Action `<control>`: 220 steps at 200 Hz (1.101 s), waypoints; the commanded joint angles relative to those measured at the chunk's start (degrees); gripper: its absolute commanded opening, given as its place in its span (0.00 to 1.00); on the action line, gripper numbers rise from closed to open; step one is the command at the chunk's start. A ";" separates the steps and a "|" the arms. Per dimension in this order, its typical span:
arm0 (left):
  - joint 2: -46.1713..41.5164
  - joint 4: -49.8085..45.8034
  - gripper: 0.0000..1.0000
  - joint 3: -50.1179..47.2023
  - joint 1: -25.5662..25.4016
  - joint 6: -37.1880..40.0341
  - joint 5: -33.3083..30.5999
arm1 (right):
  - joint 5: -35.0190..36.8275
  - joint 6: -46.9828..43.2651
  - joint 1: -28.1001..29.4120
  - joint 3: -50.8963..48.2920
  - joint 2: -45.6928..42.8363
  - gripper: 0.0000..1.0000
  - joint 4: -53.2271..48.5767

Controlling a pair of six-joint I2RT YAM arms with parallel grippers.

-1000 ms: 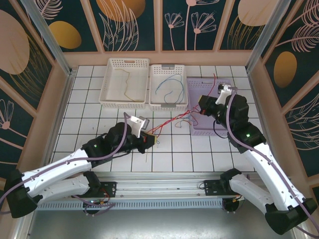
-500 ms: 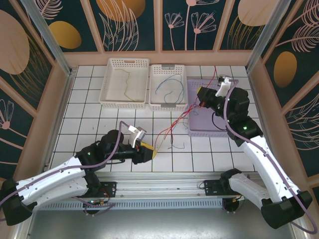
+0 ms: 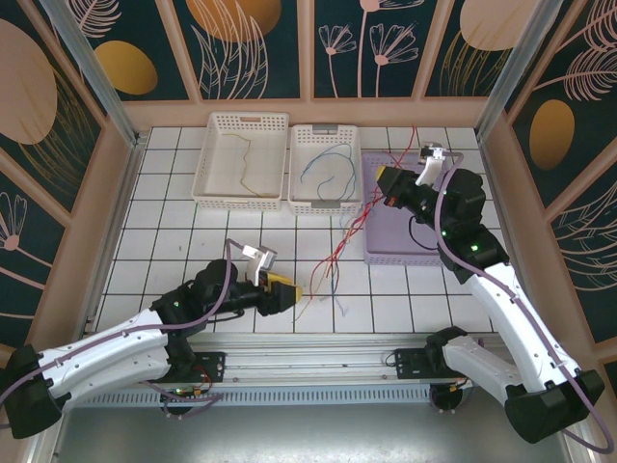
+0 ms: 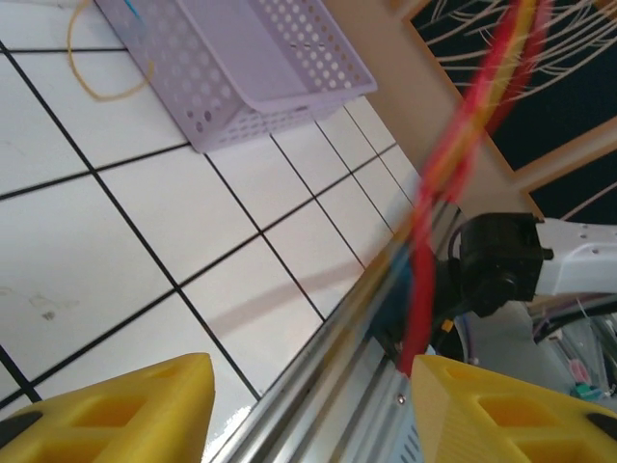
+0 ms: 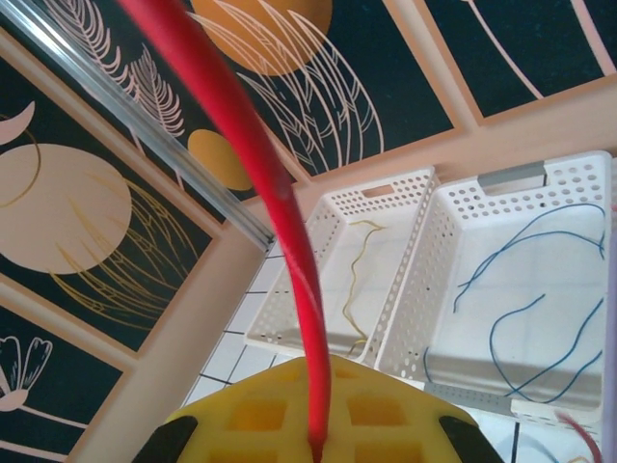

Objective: Untangle the cables

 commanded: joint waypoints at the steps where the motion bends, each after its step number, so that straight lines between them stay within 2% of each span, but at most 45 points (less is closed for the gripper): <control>1: 0.81 2.48 0.59 -1.69 0.23 -0.29 -3.81 | -2.46 1.27 -0.15 0.34 -0.48 0.00 4.04; 81: 3.56 17.24 0.61 -8.38 0.22 -3.12 4.37 | -4.82 2.74 0.34 -0.77 -0.57 0.00 6.05; 175: 7.36 17.50 0.61 -9.14 0.22 -1.39 5.16 | -5.43 3.53 0.56 -0.48 -0.59 0.00 6.40; 190: 7.04 17.49 0.59 -9.18 0.22 -1.26 4.82 | -5.44 3.70 0.70 -0.51 -0.48 0.00 6.51; 220: 5.83 17.24 0.49 -9.22 0.22 -1.03 4.19 | -5.37 3.91 0.83 -0.53 -0.49 0.00 6.62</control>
